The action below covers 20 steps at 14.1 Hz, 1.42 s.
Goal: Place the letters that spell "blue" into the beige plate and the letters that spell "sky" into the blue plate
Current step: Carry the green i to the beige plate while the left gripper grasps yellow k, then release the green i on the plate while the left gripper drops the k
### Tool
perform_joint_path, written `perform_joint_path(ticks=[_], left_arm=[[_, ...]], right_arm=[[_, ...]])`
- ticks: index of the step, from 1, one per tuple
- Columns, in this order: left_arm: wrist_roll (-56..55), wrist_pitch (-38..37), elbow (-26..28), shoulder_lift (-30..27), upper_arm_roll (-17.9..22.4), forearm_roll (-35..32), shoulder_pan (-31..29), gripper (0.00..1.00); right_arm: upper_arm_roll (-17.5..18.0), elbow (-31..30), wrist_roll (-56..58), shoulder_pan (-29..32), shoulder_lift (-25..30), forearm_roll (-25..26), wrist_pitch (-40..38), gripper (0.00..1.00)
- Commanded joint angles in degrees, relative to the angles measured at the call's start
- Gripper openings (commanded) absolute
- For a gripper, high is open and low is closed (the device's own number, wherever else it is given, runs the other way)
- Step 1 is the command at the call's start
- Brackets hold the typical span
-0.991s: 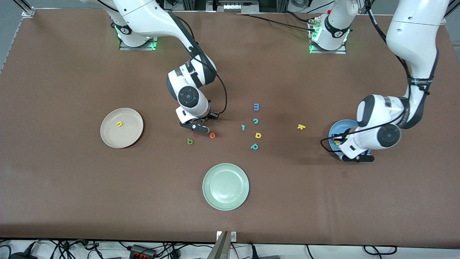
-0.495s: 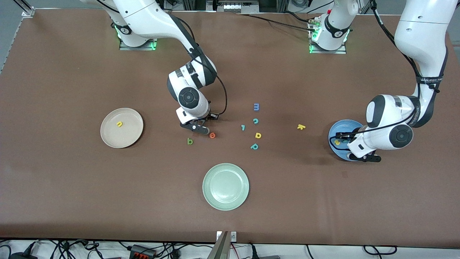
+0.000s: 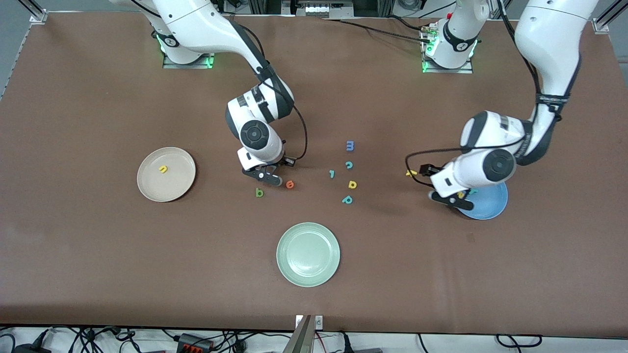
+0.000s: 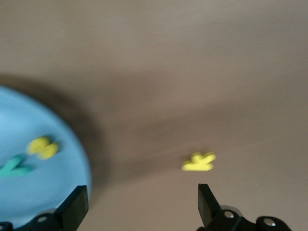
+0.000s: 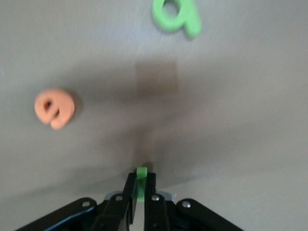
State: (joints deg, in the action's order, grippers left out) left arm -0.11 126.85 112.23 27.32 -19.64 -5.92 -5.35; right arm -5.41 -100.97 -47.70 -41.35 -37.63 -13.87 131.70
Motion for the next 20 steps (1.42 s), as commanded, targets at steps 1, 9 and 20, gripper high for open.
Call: perform_joint_path(ticks=[1, 9, 20], left_arm=[[-0.2, 9.1, 6.3, -1.1, -0.4, -4.9, 0.7, 1.0], [-4.0, 21.1, 12.4, 2.5, -0.3, -5.6, 3.3, 1.0], [-4.2, 17.8, 11.8, -0.2, -0.3, -5.7, 2.4, 0.1]], right_arm=[[-5.0, -0.2, 4.2, 0.0, 3.9, 0.1, -6.6, 0.11], [-23.7, -9.5, 32.4, 0.1, 9.4, 0.2, -15.6, 0.11], [-25.4, -14.8, 43.0, 5.1, 7.8, -0.8, -8.3, 1.0]])
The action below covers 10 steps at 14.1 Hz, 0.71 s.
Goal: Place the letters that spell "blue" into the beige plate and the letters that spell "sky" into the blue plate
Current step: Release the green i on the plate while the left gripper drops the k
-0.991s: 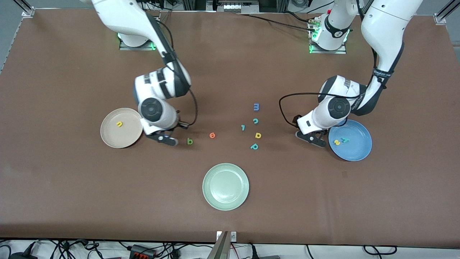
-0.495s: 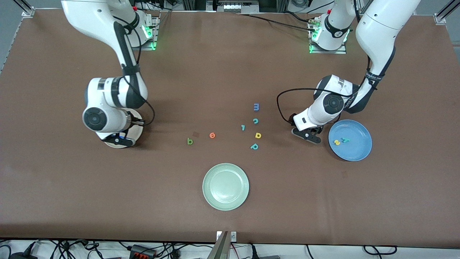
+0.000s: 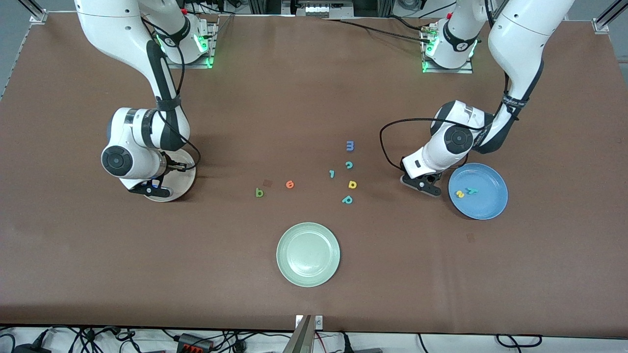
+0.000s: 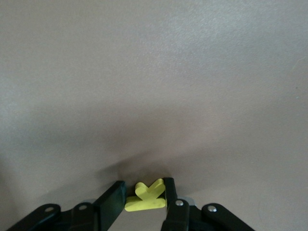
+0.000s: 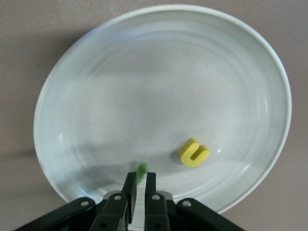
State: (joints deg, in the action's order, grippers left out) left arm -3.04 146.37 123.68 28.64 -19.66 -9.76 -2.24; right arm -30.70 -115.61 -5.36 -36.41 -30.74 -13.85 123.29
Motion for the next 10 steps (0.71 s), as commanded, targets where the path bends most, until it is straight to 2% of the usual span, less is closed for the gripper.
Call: perform_joint_path(ticks=[1, 3, 5, 8, 10], left_arm=[[-1.2, -2.7, 0.2, -2.1, -0.2, -1.8, -0.7, 0.09], [-1.2, -4.9, -0.6, -3.8, -0.1, -1.8, -0.9, 0.09], [-1.4, -11.0, -2.5, -5.6, 0.2, -1.8, -2.5, 0.09], [0.0, -21.4, -8.2, -6.4, 0.1, -1.8, -7.7, 0.09], [1.5, -23.9, -10.3, -5.9, 0.1, -1.8, -10.6, 0.16]], right_arm=[[-0.1, 0.2, 0.2, -0.3, 1.4, -0.8, -0.2, 1.0], [0.0, 3.4, -0.9, -1.0, 3.0, -0.9, -3.0, 1.0], [0.4, 9.9, -2.9, -2.6, 2.3, -1.4, -6.1, 1.0], [1.1, 16.7, -10.2, -7.7, -2.2, -6.6, -5.9, 1.0], [1.1, 19.4, -15.2, -12.2, -4.7, -6.9, -5.5, 1.0]])
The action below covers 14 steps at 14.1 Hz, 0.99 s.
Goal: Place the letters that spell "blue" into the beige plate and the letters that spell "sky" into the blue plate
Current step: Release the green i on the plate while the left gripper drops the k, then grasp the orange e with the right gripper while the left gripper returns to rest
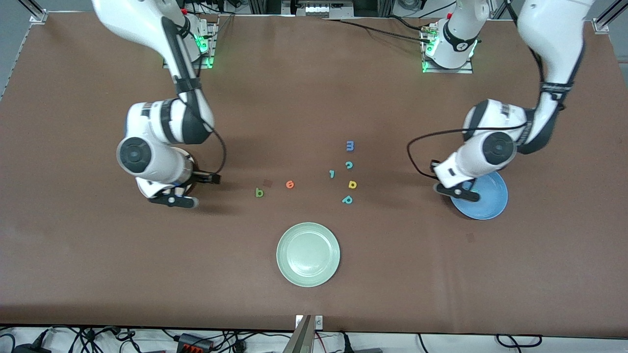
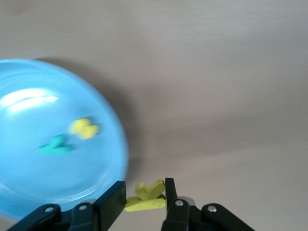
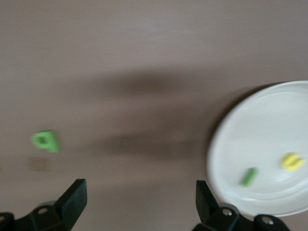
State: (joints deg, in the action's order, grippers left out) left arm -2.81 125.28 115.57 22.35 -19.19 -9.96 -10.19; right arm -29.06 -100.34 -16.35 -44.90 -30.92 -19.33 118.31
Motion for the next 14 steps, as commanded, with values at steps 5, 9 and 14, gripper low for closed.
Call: perform_joint_path(ticks=[5, 9, 14], left_arm=[[7.3, -3.0, -4.7, 2.7, -0.3, -1.6, -6.5, 1.0], [7.4, -3.1, -4.7, 2.7, -0.4, -1.6, -6.4, 1.0], [7.0, -5.3, -5.1, -0.6, -1.6, -1.6, -6.2, 1.0]], right_arm=[[-0.6, 10.5, -10.2, -10.9, -11.3, -2.4, 0.9, 1.0], [-0.4, 14.7, -10.9, -15.2, -16.2, -2.5, 4.0, 1.0], [3.0, 14.9, -8.8, -16.4, -18.8, -2.3, 12.1, 1.0]])
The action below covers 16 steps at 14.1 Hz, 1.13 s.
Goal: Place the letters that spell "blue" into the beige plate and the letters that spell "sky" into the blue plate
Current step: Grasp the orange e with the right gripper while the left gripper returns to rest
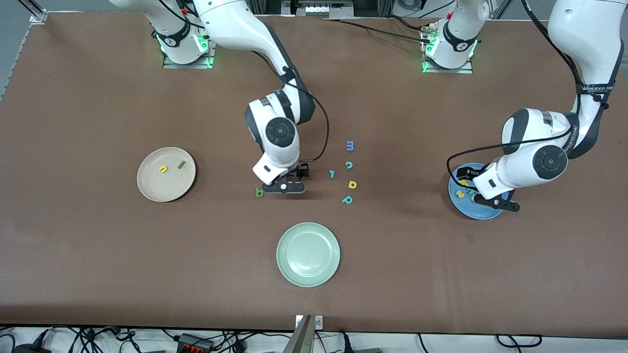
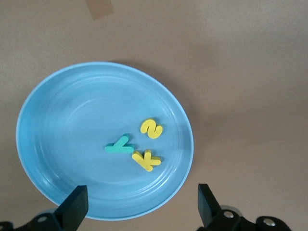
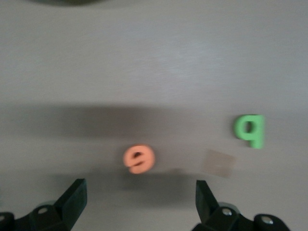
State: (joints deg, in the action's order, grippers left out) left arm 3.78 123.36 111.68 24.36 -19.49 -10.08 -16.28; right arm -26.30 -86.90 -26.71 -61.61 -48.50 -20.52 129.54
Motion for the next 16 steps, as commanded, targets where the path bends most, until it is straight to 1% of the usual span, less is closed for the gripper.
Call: perform_joint_path(ticks=[1, 2, 3, 4, 5, 6, 8, 9, 10, 11, 12, 13, 14, 16], left_arm=[[0.3, -6.3, -2.2, -4.4, -2.2, -1.5, -0.2, 1.0], [0.3, -9.9, -5.0, -5.2, -2.7, -1.4, -0.2, 1.0], [0.4, -14.5, -8.1, -5.4, -2.8, -1.4, -0.2, 1.0], [0.2, -20.3, -13.2, -5.5, -3.2, -1.4, 0.3, 1.0], [-0.2, -26.4, -18.7, -5.3, -4.9, -1.4, 0.4, 1.0], [-0.6, -31.5, -23.4, -5.2, -5.8, -1.4, 0.4, 1.0], [-2.1, -37.3, -29.6, -5.3, -6.3, -1.3, 0.4, 1.0], [-2.9, -39.7, -32.6, -5.3, -6.3, -0.9, 0.3, 1.0], [-2.8, -41.8, -35.3, -5.3, -6.1, -0.7, 0.1, 1.0], [-2.6, -43.0, -36.9, -5.3, -6.2, -0.6, -0.2, 1.0], [-2.8, -43.7, -37.9, -5.3, -6.2, -0.6, -0.2, 1.0], [-2.9, -43.7, -39.0, -5.3, -6.1, -0.6, 0.0, 1.0], [-2.9, -43.7, -39.5, -5.2, -6.1, -0.6, 0.0, 1.0], [-2.9, -43.7, -39.5, -5.2, -6.0, -0.6, -0.3, 1.0]], right_arm=[[0.4, 1.4, 1.6, 0.3, -1.3, -1.1, 0.9, 0.89], [0.4, 1.4, 1.7, 0.4, -1.6, -1.0, 0.9, 0.83], [0.4, 1.4, 2.1, 0.7, -1.7, -0.9, 0.9, 0.78], [0.4, 1.5, 4.0, 1.2, -1.7, -1.1, 0.9, 0.74], [0.4, 1.4, 5.3, 1.5, -1.7, -1.3, 0.9, 0.72], [0.4, 1.4, 5.6, 1.6, -1.8, -1.4, 0.9, 0.71], [0.4, 1.5, 5.6, 1.5, -2.0, -1.4, 1.1, 0.68], [0.5, 1.5, 5.6, 1.5, -2.0, -1.4, 1.1, 0.61], [0.5, 1.5, 5.6, 1.5, -2.0, -1.4, 1.1, 0.59], [0.5, 1.5, 5.6, 1.5, -2.1, -1.4, 1.2, 0.58], [0.5, 1.5, 5.7, 1.5, -2.2, -1.4, 1.2, 0.53], [0.5, 1.5, 5.7, 1.5, -2.4, -1.4, 1.2, 0.52], [0.5, 1.5, 5.7, 1.5, -2.5, -1.4, 1.2, 0.48], [0.5, 1.5, 5.7, 1.5, -2.8, -1.4, 1.2, 0.48]])
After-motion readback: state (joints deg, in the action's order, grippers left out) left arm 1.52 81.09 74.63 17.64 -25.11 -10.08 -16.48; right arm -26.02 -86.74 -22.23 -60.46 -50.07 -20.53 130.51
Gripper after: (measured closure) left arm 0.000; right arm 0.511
